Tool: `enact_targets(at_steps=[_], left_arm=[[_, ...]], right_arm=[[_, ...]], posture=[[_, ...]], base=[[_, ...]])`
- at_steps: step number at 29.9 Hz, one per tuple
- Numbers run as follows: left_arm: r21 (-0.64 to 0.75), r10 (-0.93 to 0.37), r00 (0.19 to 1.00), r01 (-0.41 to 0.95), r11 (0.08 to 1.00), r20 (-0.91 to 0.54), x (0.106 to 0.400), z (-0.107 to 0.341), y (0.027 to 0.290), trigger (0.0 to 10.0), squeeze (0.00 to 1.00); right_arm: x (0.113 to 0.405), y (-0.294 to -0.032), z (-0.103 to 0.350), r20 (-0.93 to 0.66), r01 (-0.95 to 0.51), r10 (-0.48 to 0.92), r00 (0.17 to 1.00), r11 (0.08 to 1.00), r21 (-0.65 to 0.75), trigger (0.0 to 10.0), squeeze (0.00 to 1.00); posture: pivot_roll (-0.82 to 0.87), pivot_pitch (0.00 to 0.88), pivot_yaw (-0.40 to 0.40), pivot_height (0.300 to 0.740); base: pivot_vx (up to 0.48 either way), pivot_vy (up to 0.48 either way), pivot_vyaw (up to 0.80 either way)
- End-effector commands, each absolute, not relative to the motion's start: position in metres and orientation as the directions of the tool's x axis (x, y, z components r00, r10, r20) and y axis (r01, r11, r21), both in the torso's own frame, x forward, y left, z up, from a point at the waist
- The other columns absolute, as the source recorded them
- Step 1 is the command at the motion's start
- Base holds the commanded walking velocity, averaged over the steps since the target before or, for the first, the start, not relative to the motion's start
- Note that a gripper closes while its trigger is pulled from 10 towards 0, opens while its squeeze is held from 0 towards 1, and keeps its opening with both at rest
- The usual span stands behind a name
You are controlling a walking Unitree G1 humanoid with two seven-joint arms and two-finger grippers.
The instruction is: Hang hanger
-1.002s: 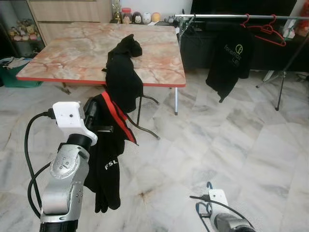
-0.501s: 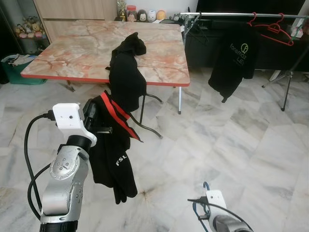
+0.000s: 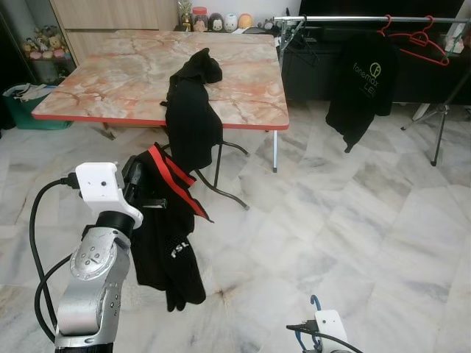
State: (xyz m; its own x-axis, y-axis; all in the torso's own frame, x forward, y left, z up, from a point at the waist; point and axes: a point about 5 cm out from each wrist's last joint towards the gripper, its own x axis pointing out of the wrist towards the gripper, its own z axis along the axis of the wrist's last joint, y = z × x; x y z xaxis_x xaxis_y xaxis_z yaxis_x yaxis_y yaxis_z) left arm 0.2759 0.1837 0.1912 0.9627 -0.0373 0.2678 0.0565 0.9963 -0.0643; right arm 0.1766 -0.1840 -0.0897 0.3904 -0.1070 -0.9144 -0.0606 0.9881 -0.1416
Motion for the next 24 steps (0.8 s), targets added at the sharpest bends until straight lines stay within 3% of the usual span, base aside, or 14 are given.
enact_targets(at_steps=[1,11,24], left_arm=[[-0.054,-0.02,0.953,0.038,0.998,0.302,0.277,0.197,0.186,10.0,0.0],[-0.063,0.021,0.952,-0.002,0.998,0.305,0.278,0.196,0.193,10.0,0.0],[-0.052,0.01,0.949,0.007,0.999,0.314,0.282,0.199,0.193,10.0,0.0]], right_arm=[[0.181,-0.183,-0.088,-0.908,-0.071,-0.103,0.406,0.987,-0.143,10.0,0.0],[0.188,-0.184,-0.085,-0.904,-0.089,-0.098,0.417,0.985,-0.148,10.0,0.0],[0.193,-0.182,-0.082,-0.899,-0.102,-0.092,0.428,0.984,-0.149,10.0,0.0]], posture=[[0.11,0.0,-0.012,0.74],[0.13,0.0,-0.026,0.74],[0.13,0.0,-0.024,0.74]], base=[[0.0,0.0,0.0],[0.0,0.0,0.0],[0.293,0.0,0.0]])
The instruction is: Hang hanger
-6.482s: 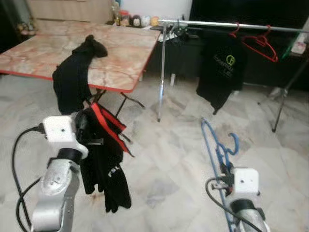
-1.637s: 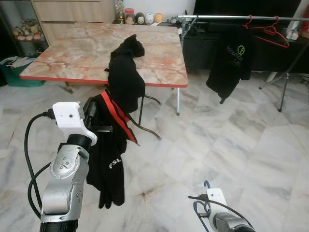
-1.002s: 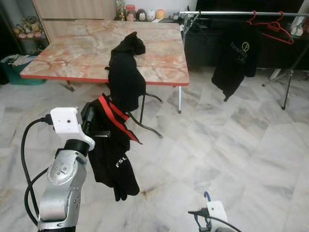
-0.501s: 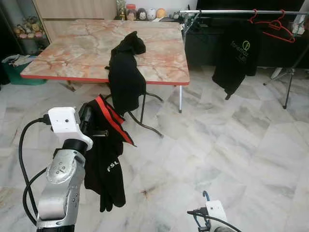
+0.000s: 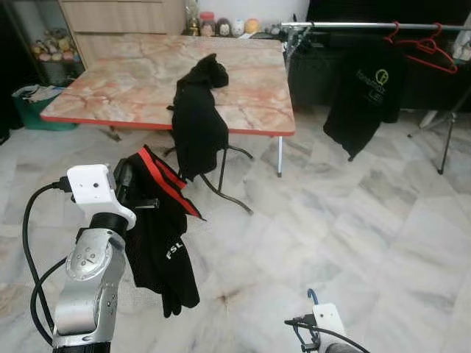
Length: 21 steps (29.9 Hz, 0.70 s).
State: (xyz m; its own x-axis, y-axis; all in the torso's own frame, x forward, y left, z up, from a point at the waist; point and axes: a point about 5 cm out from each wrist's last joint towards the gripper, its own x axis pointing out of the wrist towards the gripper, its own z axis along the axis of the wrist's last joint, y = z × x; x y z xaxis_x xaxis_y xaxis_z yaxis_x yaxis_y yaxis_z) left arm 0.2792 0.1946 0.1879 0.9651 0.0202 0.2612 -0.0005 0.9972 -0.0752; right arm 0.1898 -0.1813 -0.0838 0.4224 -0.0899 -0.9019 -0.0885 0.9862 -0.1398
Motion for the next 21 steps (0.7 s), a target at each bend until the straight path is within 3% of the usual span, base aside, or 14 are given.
enact_targets(at_steps=[1,21], left_arm=[[-0.052,0.01,0.949,0.007,0.999,0.314,0.282,0.199,0.193,10.0,0.0],[-0.038,0.002,0.921,0.014,0.999,0.391,0.295,0.221,0.197,10.0,0.0]], right_arm=[[0.193,-0.182,-0.082,-0.899,-0.102,-0.092,0.428,0.984,-0.149,10.0,0.0],[0.201,-0.181,-0.078,-0.892,-0.122,-0.085,0.444,0.981,-0.154,10.0,0.0]], posture=[[0.13,0.0,-0.024,0.74],[0.14,0.0,-0.023,0.74]], base=[[0.304,0.0,0.0],[0.307,0.0,0.0]])
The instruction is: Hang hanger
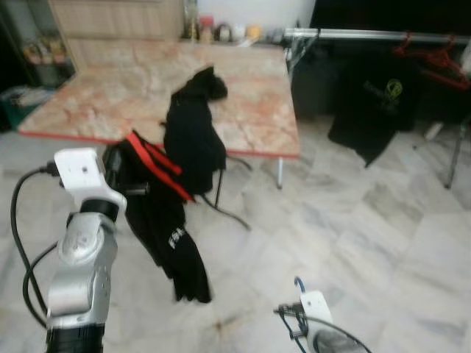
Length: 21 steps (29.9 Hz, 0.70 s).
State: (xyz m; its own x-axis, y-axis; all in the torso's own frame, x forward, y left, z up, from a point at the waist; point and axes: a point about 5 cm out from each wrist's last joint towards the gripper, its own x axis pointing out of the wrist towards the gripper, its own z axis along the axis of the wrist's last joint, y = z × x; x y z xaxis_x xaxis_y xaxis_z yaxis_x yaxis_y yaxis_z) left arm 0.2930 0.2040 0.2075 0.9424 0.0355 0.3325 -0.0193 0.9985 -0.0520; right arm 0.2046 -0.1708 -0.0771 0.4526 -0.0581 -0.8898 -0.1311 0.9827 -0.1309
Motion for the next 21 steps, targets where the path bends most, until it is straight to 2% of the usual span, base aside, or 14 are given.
enact_targets(at_steps=[1,21], left_arm=[[-0.039,0.003,0.919,0.014,0.999,0.393,0.295,0.222,0.197,10.0,0.0],[-0.021,-0.019,0.908,0.03,0.999,0.418,0.305,0.232,0.2,10.0,0.0]], right_arm=[[0.201,-0.181,-0.078,-0.892,-0.123,-0.084,0.444,0.98,-0.154,10.0,0.0],[0.201,-0.178,-0.079,-0.893,-0.134,-0.075,0.443,0.98,-0.149,10.0,0.0]], posture=[[0.14,0.0,-0.023,0.74],[0.14,0.0,-0.009,0.74]], base=[[0.307,0.0,0.0],[0.308,0.0,0.0]])
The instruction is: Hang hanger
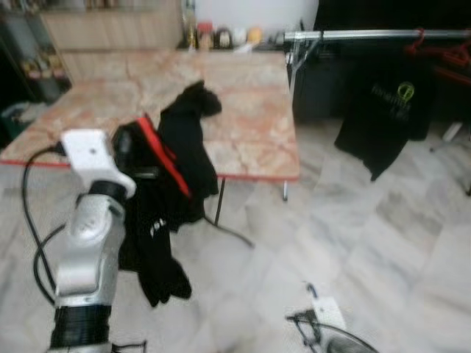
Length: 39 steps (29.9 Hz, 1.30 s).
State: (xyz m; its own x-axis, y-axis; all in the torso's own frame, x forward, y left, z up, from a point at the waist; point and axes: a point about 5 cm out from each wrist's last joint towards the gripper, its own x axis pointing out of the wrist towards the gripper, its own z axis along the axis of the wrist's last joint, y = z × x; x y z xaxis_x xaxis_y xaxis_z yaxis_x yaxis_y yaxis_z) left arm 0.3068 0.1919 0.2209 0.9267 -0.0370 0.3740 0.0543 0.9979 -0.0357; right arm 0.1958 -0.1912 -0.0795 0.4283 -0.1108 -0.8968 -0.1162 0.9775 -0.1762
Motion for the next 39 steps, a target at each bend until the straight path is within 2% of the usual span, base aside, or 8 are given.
enact_targets(at_steps=[1,11,21,27,34,37,39], left_arm=[[-0.021,-0.019,0.908,0.03,0.999,0.419,0.305,0.232,0.2,10.0,0.0],[-0.002,-0.083,0.877,0.095,0.995,0.473,0.32,0.257,0.19,10.0,0.0],[0.088,-0.179,0.759,0.16,0.983,0.627,0.358,0.34,0.172,10.0,0.0],[0.1,-0.189,0.733,0.163,0.981,0.653,0.379,0.375,0.166,10.0,0.0],[0.118,-0.192,0.735,0.151,0.981,0.651,0.389,0.387,0.16,10.0,0.0],[0.13,-0.195,0.763,0.145,0.981,0.616,0.395,0.375,0.16,10.0,0.0],[0.127,-0.197,0.812,0.153,0.98,0.55,0.399,0.351,0.161,10.0,0.0]], right_arm=[[0.201,-0.178,-0.079,-0.893,-0.135,-0.075,0.443,0.98,-0.149,10.0,0.0],[0.202,-0.177,-0.078,-0.892,-0.137,-0.073,0.446,0.979,-0.149,10.0,0.0],[0.205,-0.176,-0.077,-0.89,-0.142,-0.068,0.451,0.979,-0.147,10.0,0.0],[0.206,-0.176,-0.076,-0.889,-0.148,-0.066,0.453,0.978,-0.148,10.0,0.0],[0.207,-0.176,-0.075,-0.888,-0.155,-0.064,0.455,0.976,-0.15,10.0,0.0],[0.207,-0.176,-0.075,-0.888,-0.158,-0.063,0.456,0.976,-0.151,10.0,0.0],[0.208,-0.176,-0.075,-0.888,-0.163,-0.062,0.456,0.975,-0.152,10.0,0.0]], posture=[[0.14,0.0,-0.009,0.74],[0.14,0.0,-0.004,0.74],[0.15,0.0,0.001,0.74],[0.15,0.0,0.004,0.74],[0.15,0.0,0.003,0.74],[0.16,0.0,0.0,0.74],[0.16,0.0,-0.003,0.74]], base=[[0.307,0.0,0.0],[0.309,0.0,0.0],[0.315,0.0,0.0],[0.326,0.0,0.0],[0.325,0.0,0.0],[0.322,0.0,0.0],[0.292,0.0,0.0]])
